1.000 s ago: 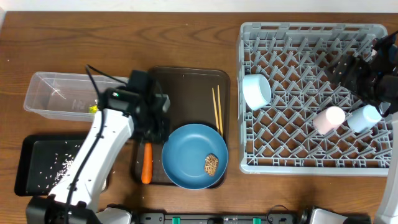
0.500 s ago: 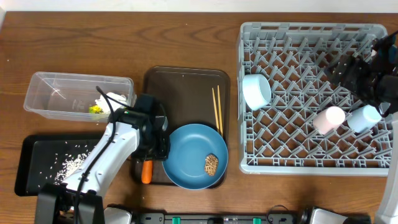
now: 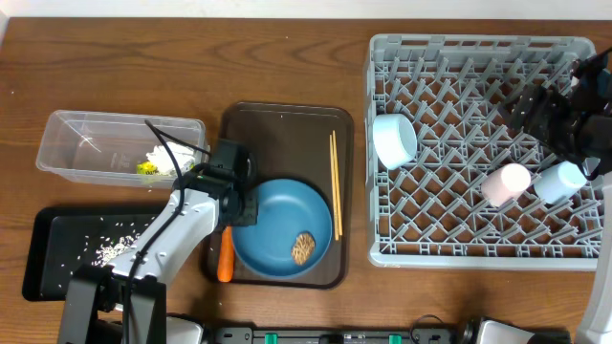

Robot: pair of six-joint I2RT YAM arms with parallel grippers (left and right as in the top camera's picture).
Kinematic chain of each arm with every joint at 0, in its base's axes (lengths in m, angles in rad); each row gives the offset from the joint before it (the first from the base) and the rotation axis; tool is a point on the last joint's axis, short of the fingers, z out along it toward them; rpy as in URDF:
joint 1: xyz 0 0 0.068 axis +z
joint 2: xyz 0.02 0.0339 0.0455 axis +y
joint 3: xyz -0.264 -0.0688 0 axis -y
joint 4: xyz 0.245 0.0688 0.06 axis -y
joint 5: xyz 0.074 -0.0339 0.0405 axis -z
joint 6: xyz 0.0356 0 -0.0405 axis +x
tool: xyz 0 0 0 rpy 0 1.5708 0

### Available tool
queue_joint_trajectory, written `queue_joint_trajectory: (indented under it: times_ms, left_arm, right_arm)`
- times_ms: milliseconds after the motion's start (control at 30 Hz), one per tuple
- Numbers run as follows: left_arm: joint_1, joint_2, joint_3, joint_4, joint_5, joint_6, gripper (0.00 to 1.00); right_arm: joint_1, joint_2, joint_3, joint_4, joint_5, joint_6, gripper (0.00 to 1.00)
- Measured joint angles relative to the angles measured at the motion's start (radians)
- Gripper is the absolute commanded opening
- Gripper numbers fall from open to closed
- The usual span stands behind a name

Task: Sort waste into correct bins and load items into the dishwasher rack
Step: 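Reach the left gripper to the blue plate rim and grasp it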

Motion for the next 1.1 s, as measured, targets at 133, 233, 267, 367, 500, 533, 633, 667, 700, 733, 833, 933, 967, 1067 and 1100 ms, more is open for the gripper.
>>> queue_joint_trajectory:
  times_ms: [133,233,267,367,500,533,633,667,700,733,833,933,967,1067,1100]
  left_arm:
    - [0.000,0.001,0.014,0.035,-0.029,-0.006,0.48]
    - [0.000,0.001,0.061,0.007,-0.036,-0.014,0.54]
    - [0.000,0.001,0.086,-0.020,-0.037,-0.015,0.54]
    - [0.000,0.001,0.181,-0.153,-0.026,-0.019,0.54]
    - [-0.011,-0.026,0.292,-0.303,0.104,0.005,0.53]
    - [-0.025,-0.039,0.306,-0.324,0.156,0.012,0.53]
    - [-0.106,-0.058,0.317,-0.370,0.255,0.031,0.52]
    - [-0.145,-0.059,0.316,-0.377,0.275,0.035,0.52]
    - [-0.197,-0.057,0.315,-0.378,0.296,0.045,0.52]
    - [-0.240,-0.055,0.314,-0.377,0.310,0.054,0.51]
    - [-0.404,-0.048,0.314,-0.369,0.322,0.075,0.49]
    - [-0.526,-0.024,0.313,-0.369,0.300,0.082,0.48]
    - [-0.560,-0.012,0.313,-0.367,0.288,0.082,0.48]
    - [-0.605,0.026,0.312,-0.352,0.274,0.082,0.48]
    - [-0.611,0.042,0.311,-0.343,0.268,0.082,0.48]
  right_arm:
    - [0.000,0.000,0.000,-0.002,0.000,0.000,0.84]
    - [0.000,0.000,0.000,-0.003,0.000,0.000,0.84]
    - [0.000,0.000,0.000,-0.005,0.000,0.000,0.84]
    - [0.000,0.000,0.000,-0.013,0.000,0.000,0.84]
    - [0.000,0.000,0.000,-0.015,0.000,0.000,0.84]
    - [0.000,0.000,0.000,-0.014,0.000,0.000,0.84]
    - [0.000,0.000,0.000,-0.013,0.000,0.000,0.84]
    - [0.000,0.000,0.000,-0.012,0.000,0.000,0.85]
    - [0.000,0.000,0.000,-0.011,0.000,0.000,0.85]
    - [0.000,0.000,0.000,-0.010,0.000,0.000,0.85]
    - [0.000,0.000,0.000,-0.007,0.000,0.000,0.85]
    - [0.000,0.000,0.000,-0.008,0.000,0.000,0.86]
    - [0.000,0.000,0.000,-0.007,0.000,0.000,0.86]
    - [0.000,0.000,0.000,-0.007,0.000,0.000,0.86]
    - [0.000,0.000,0.000,-0.007,0.000,0.000,0.86]
